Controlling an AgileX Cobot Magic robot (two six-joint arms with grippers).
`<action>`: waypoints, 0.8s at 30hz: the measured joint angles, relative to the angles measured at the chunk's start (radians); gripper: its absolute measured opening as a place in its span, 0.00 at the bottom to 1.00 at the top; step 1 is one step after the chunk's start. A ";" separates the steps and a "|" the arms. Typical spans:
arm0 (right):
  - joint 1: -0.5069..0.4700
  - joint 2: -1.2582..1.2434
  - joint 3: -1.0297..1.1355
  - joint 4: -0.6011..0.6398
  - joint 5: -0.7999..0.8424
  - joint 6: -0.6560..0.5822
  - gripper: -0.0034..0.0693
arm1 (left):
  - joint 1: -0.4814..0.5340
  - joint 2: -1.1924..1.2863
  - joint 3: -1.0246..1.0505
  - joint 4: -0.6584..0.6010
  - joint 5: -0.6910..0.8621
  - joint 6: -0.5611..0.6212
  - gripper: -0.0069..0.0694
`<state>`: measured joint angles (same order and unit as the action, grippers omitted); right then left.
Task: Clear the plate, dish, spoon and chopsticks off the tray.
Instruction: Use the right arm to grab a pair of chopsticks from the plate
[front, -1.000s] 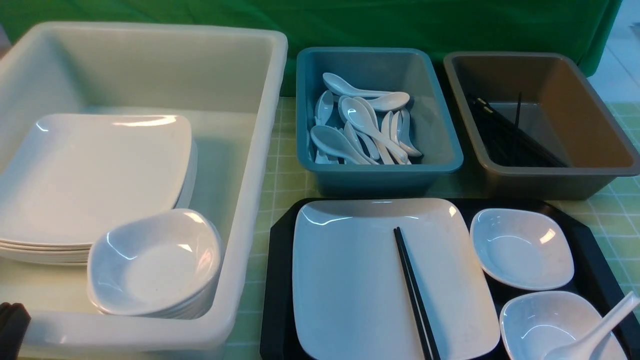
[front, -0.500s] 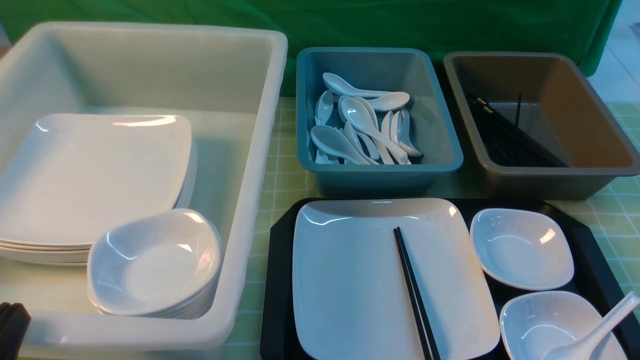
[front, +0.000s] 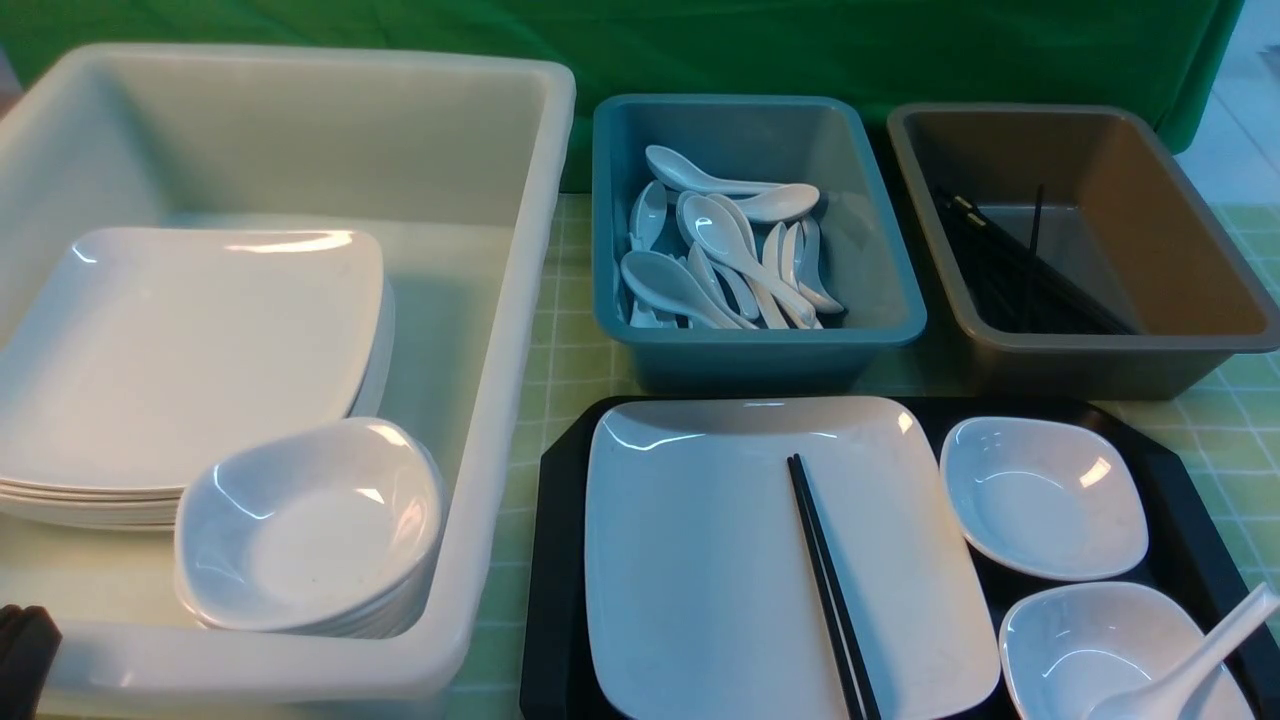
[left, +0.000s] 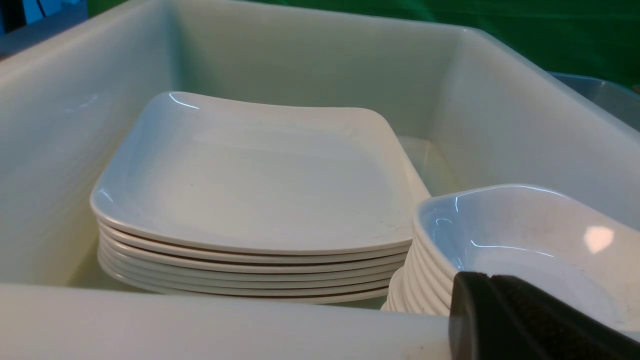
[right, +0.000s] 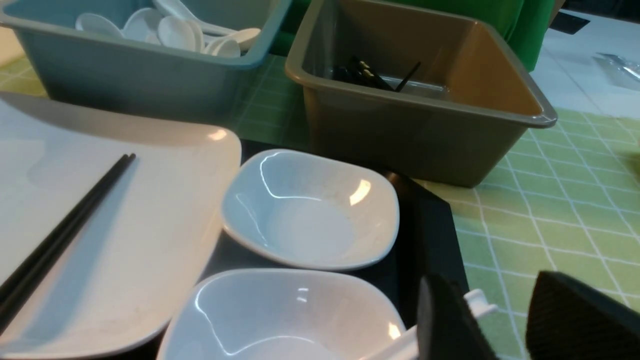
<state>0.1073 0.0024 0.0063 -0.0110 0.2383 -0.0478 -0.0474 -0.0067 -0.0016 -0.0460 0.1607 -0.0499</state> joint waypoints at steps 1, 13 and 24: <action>0.000 0.000 0.000 0.000 0.000 0.000 0.38 | 0.000 0.000 0.000 0.000 0.000 0.000 0.09; 0.000 0.000 0.000 0.075 -0.059 0.116 0.38 | 0.000 0.000 0.000 0.000 0.000 0.002 0.09; 0.000 0.000 0.000 0.264 -0.192 0.693 0.38 | 0.000 0.000 0.000 0.000 0.000 0.001 0.09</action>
<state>0.1073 0.0024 0.0063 0.2533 0.0459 0.6454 -0.0474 -0.0067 -0.0016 -0.0460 0.1607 -0.0485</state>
